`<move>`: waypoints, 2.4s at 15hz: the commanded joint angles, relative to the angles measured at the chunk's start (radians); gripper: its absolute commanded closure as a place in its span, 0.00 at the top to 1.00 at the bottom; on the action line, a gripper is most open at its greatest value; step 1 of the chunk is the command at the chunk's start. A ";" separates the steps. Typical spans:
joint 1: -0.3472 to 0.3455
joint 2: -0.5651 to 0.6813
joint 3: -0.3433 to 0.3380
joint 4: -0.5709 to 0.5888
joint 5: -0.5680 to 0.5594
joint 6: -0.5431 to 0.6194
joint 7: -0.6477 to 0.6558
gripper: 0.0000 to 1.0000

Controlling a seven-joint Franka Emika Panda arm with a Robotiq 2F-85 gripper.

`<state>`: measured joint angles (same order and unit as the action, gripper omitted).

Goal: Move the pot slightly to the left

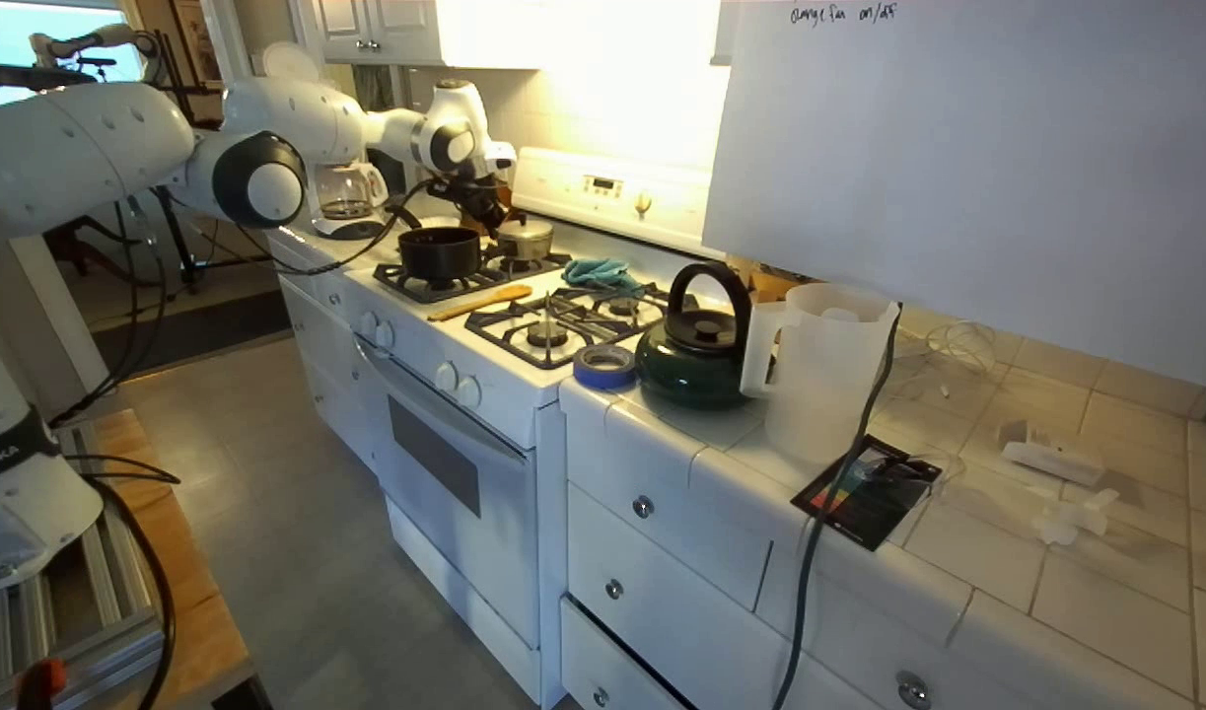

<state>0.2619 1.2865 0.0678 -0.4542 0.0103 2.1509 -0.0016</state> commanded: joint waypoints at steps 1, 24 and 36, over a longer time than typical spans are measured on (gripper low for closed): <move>0.002 0.041 -0.013 0.020 -0.028 0.080 -0.088 0.00; -0.018 0.075 0.037 0.009 0.008 0.179 -0.153 1.00; -0.016 0.078 0.037 0.004 0.020 0.163 -0.039 0.18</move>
<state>0.2496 1.3560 0.1013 -0.4544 0.0145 2.3266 -0.0699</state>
